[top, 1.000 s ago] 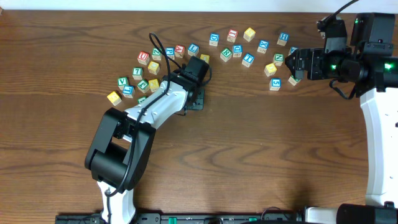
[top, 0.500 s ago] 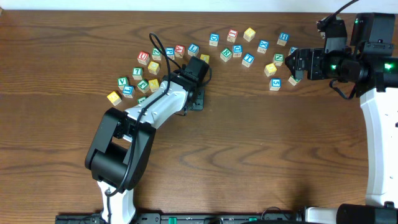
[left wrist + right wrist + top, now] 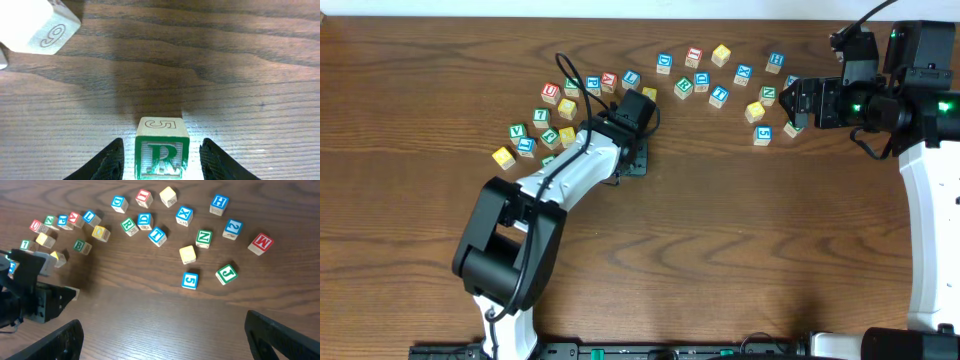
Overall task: Spell out ROBOT
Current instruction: 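Lower the green R block onto the open table area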
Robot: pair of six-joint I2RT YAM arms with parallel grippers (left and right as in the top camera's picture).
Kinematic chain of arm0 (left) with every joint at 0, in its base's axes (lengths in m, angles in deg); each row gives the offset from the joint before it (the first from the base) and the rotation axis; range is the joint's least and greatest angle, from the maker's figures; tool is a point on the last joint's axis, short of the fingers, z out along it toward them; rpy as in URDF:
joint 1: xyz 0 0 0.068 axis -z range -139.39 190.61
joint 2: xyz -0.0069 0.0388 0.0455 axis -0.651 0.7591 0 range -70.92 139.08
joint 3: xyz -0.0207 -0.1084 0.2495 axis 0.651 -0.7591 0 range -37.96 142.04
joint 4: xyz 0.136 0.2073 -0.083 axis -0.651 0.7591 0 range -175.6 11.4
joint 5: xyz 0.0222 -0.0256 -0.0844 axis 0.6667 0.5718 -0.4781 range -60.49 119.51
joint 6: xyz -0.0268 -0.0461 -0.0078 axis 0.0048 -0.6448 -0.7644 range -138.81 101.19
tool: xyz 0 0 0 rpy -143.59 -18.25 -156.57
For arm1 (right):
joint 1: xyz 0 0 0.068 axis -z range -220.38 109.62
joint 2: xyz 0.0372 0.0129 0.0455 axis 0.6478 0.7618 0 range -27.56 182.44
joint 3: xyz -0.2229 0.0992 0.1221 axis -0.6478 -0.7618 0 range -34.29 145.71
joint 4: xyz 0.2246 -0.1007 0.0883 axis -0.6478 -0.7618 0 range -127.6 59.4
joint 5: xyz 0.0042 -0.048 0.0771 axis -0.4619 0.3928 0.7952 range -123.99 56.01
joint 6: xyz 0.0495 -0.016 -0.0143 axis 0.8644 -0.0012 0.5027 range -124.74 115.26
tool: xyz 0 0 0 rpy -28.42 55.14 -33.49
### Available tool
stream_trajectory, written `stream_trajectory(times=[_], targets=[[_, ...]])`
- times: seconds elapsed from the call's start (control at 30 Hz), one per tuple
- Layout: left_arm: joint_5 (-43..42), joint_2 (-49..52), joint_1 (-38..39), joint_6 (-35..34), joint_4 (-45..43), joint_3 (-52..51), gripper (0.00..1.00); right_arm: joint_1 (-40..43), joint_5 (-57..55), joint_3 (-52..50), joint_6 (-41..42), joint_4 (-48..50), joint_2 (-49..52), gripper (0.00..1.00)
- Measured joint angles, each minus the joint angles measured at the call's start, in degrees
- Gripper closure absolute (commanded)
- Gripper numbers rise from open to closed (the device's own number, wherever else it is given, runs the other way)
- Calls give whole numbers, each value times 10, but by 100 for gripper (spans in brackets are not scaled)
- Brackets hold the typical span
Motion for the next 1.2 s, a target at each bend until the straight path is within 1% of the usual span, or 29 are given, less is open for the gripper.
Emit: stream_trajectory(times=[0.3, 0.67, 0.7, 0.77, 1.2], targets=[[0, -1, 0, -33, 2, 0, 52, 0, 0, 0, 0, 0, 0, 3], [0, -1, 0, -45, 2, 0, 52, 0, 0, 0, 0, 0, 0, 3], [0, -1, 0, -46, 2, 0, 58, 0, 0, 0, 0, 0, 0, 3], [0, 0, 0, -46, 2, 0, 61, 0, 0, 0, 0, 0, 0, 2], [0, 22, 0, -48, -6, 0, 64, 0, 0, 0, 0, 0, 0, 2]])
